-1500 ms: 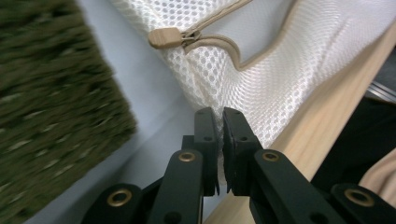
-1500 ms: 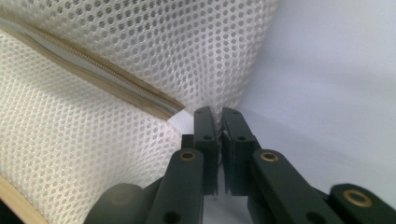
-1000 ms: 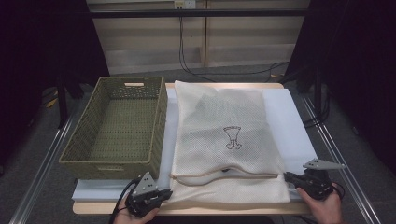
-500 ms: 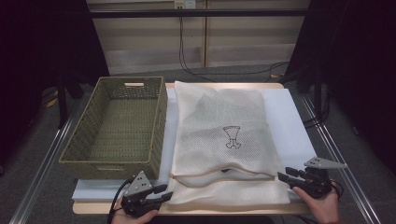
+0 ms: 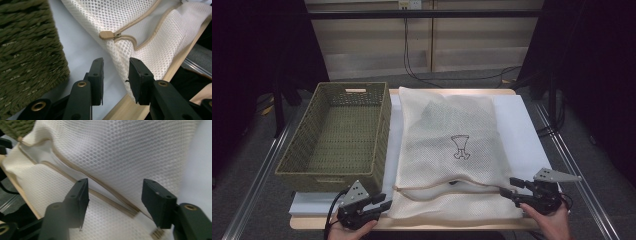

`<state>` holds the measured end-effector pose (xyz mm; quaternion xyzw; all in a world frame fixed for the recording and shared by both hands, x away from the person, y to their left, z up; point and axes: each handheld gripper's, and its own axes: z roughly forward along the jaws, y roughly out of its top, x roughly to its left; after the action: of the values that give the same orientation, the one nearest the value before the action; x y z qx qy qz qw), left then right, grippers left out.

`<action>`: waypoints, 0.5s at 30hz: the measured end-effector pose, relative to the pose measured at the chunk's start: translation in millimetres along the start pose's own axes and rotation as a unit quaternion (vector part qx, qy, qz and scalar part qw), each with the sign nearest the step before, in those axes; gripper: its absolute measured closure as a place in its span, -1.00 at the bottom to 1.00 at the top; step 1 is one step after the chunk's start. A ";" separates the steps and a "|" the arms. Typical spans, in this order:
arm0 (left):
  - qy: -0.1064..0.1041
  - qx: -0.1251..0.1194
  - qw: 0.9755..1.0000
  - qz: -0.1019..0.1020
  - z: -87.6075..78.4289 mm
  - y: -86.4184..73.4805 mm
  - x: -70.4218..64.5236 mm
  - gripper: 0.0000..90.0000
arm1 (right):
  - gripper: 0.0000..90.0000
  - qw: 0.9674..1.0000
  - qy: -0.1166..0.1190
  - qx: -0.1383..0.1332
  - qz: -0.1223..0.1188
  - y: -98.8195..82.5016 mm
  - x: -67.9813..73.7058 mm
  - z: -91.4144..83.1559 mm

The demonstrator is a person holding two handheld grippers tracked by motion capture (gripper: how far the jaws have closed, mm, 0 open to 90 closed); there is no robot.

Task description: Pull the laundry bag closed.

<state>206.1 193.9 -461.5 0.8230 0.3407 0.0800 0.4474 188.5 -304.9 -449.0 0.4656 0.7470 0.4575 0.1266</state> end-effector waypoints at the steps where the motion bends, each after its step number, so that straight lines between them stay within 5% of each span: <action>1: 0.000 -0.004 1.000 0.001 -0.6 -0.2 0.4 0.45 | -0.20 1.000 0.007 0.000 -0.004 1.2 3.2 1.4; 9: 0.008 -0.009 1.000 -0.011 0.1 0.6 0.7 0.51 | -0.09 0.999 0.037 0.002 -0.032 4.7 22.8 12.5; 15: 0.022 0.011 1.000 -0.005 10.9 3.8 -2.8 0.48 | 0.06 0.998 0.046 -0.011 -0.049 6.1 28.3 13.4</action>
<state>210.6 183.3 -464.4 0.8243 0.3551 0.0920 0.4312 185.2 -273.4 -444.8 0.4052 0.7690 0.4797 0.1198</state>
